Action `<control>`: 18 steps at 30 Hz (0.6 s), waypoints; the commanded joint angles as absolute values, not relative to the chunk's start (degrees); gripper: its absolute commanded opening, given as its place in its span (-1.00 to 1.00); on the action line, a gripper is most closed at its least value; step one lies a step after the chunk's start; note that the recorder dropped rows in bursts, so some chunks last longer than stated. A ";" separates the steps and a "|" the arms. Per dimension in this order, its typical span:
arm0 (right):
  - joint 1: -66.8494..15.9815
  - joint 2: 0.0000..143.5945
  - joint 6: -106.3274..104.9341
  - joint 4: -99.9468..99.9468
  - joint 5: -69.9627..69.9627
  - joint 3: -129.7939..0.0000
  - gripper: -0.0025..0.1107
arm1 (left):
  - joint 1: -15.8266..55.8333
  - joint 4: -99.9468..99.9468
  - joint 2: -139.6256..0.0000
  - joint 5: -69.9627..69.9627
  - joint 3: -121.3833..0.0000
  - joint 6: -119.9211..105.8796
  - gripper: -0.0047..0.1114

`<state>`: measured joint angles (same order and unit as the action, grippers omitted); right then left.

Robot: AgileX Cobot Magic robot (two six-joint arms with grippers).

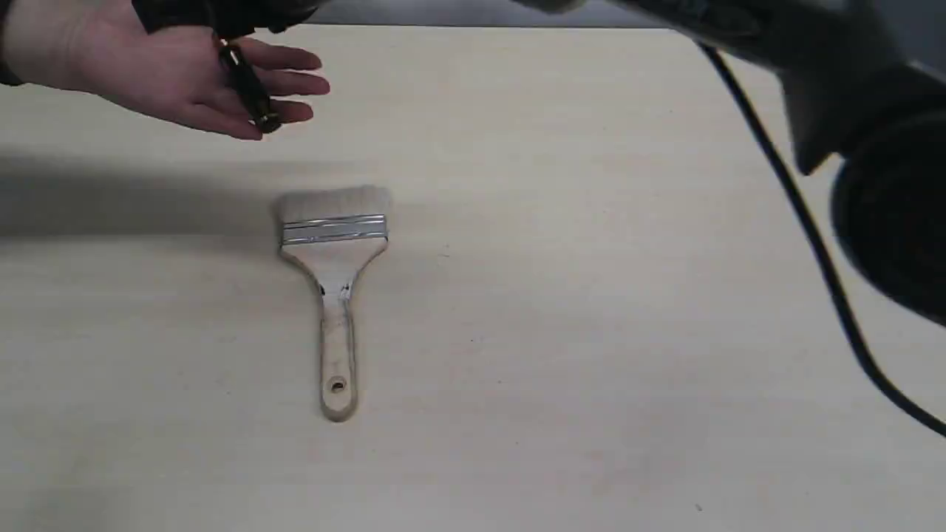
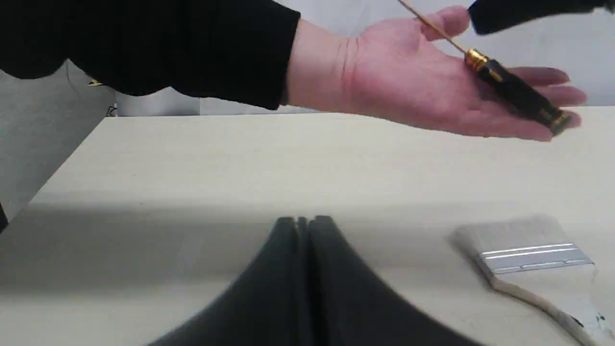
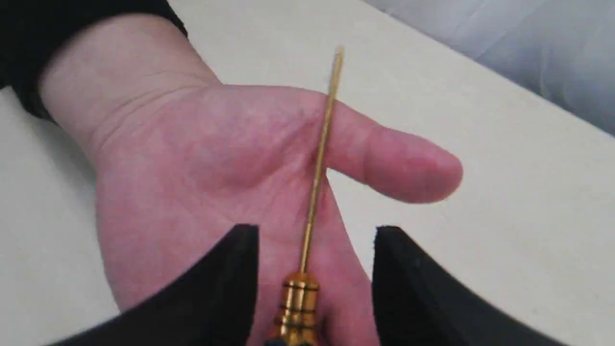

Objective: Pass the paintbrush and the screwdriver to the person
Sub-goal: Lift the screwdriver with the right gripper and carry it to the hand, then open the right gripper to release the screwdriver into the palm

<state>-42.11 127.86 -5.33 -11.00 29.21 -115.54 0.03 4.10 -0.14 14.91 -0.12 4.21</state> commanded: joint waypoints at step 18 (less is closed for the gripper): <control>-46.10 126.06 6.93 6.19 69.96 -129.86 -0.01 | 0.39 3.83 0.00 14.33 0.00 4.32 -0.92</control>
